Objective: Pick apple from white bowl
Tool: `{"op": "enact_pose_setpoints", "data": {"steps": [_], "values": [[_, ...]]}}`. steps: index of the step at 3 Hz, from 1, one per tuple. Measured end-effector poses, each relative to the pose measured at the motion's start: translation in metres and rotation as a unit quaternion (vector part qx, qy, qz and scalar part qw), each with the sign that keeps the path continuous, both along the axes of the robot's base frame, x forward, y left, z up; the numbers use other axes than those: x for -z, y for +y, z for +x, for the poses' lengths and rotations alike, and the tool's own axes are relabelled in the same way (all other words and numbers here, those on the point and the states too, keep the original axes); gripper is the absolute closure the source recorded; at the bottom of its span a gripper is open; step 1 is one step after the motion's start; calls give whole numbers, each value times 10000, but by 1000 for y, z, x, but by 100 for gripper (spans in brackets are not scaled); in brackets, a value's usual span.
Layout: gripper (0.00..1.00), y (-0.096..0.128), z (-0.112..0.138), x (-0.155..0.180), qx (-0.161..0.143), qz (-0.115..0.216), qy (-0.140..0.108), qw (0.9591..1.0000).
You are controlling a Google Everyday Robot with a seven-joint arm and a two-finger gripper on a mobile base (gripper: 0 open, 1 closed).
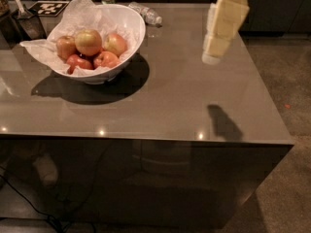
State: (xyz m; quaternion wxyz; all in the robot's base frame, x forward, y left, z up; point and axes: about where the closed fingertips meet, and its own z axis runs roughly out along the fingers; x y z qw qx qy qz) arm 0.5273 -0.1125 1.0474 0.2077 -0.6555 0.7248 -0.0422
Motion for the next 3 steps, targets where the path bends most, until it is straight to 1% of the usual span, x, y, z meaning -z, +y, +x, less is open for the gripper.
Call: {"op": "enact_pose_setpoints", "data": {"steps": [1,2,3], "values": [[0,8,4,-10,-50,90,-173,9998],[0,10,6,-14,-61,126,-256,9996],[0,39,26,-17,-333,249,-340,9986]]}}
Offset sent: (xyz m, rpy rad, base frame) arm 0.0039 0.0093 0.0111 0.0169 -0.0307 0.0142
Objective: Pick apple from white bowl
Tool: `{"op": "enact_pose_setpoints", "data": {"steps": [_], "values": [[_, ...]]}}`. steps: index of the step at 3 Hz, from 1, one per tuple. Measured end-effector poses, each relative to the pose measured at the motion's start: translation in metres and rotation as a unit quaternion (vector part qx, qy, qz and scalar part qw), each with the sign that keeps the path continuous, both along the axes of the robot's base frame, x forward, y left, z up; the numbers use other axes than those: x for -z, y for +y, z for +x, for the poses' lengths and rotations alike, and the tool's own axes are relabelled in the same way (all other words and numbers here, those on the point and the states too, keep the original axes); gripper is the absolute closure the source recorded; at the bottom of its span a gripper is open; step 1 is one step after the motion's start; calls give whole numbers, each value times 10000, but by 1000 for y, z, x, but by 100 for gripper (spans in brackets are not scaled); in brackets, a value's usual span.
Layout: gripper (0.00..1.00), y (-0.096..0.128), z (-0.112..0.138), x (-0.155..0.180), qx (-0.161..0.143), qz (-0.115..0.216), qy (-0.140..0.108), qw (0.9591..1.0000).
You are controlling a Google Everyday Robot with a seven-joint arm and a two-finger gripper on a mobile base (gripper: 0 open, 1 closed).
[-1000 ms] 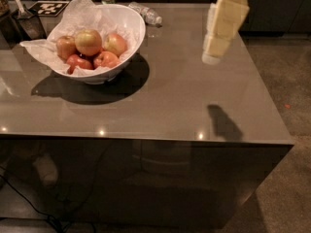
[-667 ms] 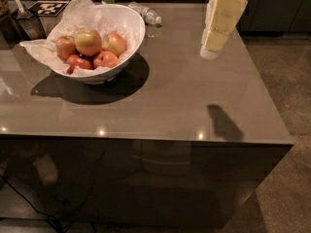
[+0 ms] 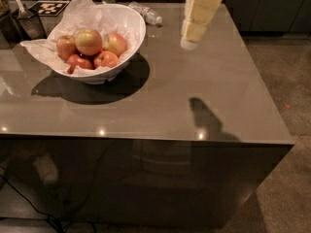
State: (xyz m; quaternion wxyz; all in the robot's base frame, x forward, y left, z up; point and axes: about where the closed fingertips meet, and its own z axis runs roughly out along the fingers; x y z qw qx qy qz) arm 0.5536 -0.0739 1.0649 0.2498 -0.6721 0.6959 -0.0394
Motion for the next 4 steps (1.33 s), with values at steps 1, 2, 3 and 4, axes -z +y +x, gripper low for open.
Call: {"op": "enact_pose_setpoints", "data": {"steps": [1,2,3,4], "values": [[0,30,30,3,-275,-48,42,9996],[0,69,62,3,-619,-63,72,9980],[0,79,71,-5,-638,75,-114,9979],[0,96,78,0,-778,229,-121,9966]]}}
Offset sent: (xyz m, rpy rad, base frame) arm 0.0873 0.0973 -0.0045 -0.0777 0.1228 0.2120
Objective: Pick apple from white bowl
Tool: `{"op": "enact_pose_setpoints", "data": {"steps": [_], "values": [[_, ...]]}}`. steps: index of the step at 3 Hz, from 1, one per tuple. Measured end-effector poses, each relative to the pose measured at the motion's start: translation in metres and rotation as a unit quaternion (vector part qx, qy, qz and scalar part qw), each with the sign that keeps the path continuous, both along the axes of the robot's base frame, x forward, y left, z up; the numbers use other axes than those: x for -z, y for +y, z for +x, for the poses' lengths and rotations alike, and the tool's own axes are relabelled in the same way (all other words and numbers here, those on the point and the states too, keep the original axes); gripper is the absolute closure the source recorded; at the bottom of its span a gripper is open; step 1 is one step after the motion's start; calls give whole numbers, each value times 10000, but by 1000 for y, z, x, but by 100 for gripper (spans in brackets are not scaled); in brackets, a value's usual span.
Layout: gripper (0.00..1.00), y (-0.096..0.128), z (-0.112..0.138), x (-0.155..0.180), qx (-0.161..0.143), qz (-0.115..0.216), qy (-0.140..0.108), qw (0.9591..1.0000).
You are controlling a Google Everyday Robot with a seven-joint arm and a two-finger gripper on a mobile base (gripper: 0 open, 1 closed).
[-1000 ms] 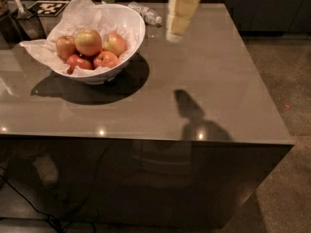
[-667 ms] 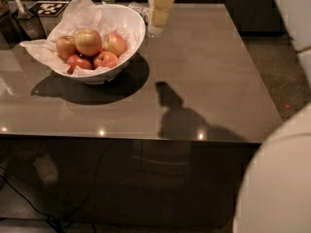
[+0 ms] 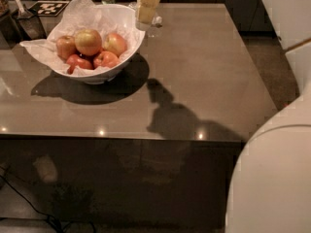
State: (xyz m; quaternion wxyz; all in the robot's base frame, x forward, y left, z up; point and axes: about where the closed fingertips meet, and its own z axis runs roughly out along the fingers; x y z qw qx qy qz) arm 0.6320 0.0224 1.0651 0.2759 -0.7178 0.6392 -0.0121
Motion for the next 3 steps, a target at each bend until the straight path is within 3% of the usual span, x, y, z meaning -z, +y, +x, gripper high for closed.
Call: {"op": "enact_pose_setpoints", "data": {"steps": [2,3], "values": [[0,65,52,52,-335,159,448,9983],[0,72,58,53,-341,230,378,9984]]}}
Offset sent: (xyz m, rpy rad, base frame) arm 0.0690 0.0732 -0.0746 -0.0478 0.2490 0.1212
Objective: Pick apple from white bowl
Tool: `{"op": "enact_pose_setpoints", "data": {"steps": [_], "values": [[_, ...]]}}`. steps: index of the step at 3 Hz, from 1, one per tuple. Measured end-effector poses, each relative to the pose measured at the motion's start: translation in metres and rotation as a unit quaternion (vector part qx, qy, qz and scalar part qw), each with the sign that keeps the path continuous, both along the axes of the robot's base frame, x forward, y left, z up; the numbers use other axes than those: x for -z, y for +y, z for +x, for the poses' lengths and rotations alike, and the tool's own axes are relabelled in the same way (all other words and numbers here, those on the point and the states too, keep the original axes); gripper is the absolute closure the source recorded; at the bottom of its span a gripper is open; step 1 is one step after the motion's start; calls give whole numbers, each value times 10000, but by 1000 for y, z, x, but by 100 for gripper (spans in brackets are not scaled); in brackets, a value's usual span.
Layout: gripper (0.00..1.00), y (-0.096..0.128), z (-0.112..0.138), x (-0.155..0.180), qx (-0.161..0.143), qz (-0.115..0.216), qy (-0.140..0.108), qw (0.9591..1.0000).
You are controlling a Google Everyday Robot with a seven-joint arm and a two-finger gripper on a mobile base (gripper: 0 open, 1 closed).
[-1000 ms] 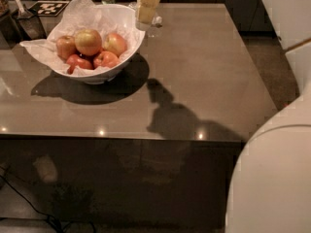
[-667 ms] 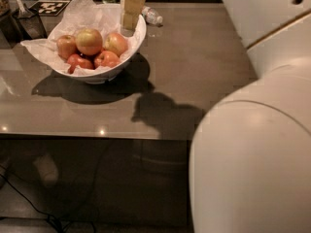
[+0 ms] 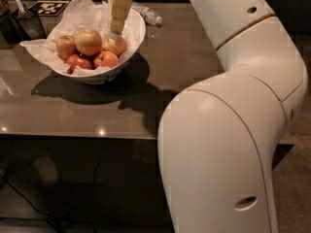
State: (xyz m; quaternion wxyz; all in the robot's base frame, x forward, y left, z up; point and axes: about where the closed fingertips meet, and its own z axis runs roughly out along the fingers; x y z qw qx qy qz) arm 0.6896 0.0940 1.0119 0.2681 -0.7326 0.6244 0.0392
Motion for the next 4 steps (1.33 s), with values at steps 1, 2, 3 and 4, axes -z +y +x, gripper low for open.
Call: {"op": "enact_pose_setpoints", "data": {"steps": [1,2,3,4], "values": [[0,34,3,25,-440,54,193,9988],[0,60,13,46,-664,359,375,9964],[0,65,16,48,-658,401,347,9964],[0,68,23,69,-606,479,539,9956]]}}
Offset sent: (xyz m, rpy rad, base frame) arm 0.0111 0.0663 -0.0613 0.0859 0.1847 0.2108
